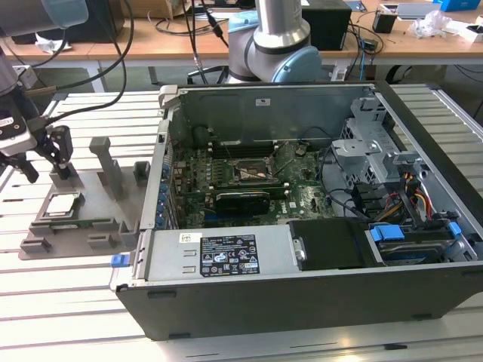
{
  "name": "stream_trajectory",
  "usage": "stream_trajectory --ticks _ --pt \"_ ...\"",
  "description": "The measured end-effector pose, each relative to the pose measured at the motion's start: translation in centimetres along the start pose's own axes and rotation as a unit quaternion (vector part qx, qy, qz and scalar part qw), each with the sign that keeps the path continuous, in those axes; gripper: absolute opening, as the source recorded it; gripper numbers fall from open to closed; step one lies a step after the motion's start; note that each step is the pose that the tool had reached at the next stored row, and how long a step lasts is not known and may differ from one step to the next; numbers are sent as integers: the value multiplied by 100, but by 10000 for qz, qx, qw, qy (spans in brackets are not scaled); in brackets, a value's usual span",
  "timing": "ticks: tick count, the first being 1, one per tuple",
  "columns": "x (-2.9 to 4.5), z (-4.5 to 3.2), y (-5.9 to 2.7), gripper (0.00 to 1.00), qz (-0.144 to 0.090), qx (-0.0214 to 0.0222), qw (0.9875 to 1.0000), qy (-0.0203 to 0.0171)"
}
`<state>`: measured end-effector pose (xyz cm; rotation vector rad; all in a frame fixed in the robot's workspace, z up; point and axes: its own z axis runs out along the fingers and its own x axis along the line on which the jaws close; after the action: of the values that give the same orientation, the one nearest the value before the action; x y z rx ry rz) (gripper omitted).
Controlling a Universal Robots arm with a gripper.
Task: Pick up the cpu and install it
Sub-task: 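Pick up the cpu and move it towards the insertion slot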
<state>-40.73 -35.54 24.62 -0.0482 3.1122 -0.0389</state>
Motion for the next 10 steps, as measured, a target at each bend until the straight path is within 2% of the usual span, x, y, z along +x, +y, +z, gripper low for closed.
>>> stream_trajectory --ticks 10 --pt "1 49 -10 60 0 0 10000 0"
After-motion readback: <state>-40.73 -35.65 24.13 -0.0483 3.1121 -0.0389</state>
